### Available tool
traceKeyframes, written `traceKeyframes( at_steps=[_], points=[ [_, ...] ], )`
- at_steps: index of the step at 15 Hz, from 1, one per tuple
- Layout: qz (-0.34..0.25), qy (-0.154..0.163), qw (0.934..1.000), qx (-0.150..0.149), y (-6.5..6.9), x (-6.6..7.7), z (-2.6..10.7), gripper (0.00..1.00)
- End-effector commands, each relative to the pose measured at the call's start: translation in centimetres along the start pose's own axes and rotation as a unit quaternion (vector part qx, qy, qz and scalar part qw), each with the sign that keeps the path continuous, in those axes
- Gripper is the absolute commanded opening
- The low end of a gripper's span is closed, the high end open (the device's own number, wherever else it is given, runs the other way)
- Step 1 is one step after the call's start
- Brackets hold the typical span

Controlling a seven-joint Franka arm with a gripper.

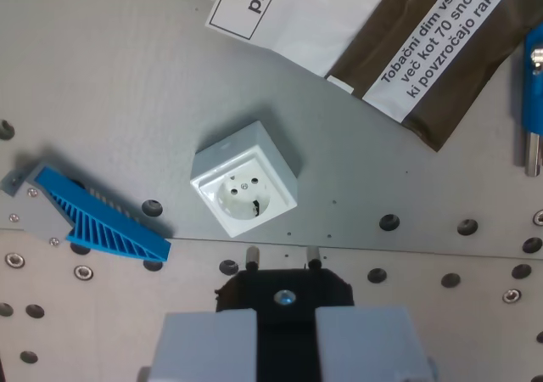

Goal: Move above the white socket

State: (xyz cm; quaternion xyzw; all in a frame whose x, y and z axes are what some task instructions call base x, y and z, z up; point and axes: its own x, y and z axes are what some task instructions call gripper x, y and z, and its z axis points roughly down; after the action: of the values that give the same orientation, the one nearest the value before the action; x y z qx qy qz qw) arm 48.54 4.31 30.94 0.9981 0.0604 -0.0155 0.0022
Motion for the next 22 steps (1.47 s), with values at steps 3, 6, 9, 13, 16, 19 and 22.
traceKeyframes(
  at_steps=[3, 6, 9, 13, 16, 19, 22],
  points=[
    [-0.071, 0.049, 0.9962, -0.005, -0.3, -1.1, 2.5, 0.00],
    [-0.095, 0.048, 0.9943, -0.008, -0.5, -1.8, 3.8, 0.00],
    [-0.119, 0.048, 0.9917, -0.011, -0.6, -2.5, 5.3, 0.00],
    [-0.148, 0.046, 0.9879, -0.014, -0.9, -3.5, 7.1, 0.00],
    [-0.170, 0.044, 0.9843, -0.016, -1.0, -4.2, 8.6, 0.00],
    [-0.189, 0.041, 0.9809, -0.019, -1.2, -4.9, 10.2, 0.00],
    [-0.208, 0.035, 0.9772, -0.021, -1.5, -5.6, 11.8, 0.00]
  ],
)
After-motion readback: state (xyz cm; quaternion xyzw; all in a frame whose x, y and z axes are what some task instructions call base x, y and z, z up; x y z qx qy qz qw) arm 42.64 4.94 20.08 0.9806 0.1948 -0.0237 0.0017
